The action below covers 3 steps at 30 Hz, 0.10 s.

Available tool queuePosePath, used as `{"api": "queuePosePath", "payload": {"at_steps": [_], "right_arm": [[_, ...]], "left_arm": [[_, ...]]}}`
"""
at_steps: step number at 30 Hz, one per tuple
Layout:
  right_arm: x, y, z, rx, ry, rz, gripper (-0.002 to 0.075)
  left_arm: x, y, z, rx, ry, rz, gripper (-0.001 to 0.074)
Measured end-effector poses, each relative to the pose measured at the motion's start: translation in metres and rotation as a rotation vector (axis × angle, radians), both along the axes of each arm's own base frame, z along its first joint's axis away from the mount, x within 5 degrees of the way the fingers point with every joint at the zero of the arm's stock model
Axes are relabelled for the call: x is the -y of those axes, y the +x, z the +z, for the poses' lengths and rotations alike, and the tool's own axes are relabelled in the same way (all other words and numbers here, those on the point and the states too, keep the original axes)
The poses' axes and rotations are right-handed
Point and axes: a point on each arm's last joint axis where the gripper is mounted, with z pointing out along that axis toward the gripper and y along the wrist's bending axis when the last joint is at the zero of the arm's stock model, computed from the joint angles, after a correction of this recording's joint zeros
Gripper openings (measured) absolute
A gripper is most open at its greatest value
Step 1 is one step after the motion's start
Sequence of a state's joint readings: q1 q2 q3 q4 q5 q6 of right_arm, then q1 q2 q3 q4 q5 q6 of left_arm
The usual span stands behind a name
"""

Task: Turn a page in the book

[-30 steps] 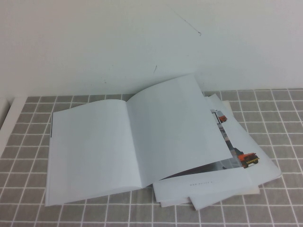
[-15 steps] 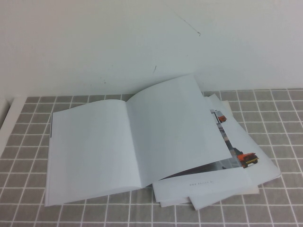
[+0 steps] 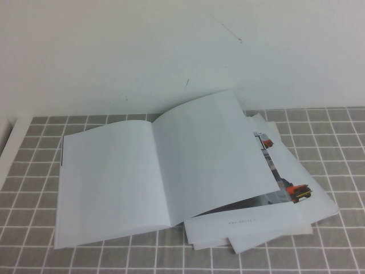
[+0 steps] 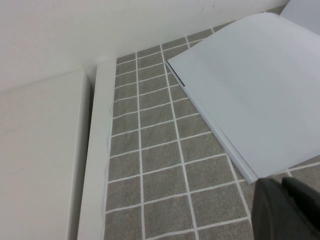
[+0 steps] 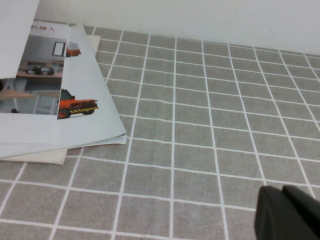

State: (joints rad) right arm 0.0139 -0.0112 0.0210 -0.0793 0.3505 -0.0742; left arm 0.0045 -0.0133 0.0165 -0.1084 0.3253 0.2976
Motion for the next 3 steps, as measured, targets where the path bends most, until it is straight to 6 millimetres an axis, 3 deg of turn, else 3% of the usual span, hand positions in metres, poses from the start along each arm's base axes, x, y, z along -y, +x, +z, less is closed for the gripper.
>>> {"api": "queuePosePath", "payload": {"at_steps": [3], "right_arm": [[0.0,0.0,0.0,0.0,0.0,0.0,-0.0002]], "left_arm": [[0.0,0.0,0.0,0.0,0.0,0.0,-0.0004]]}}
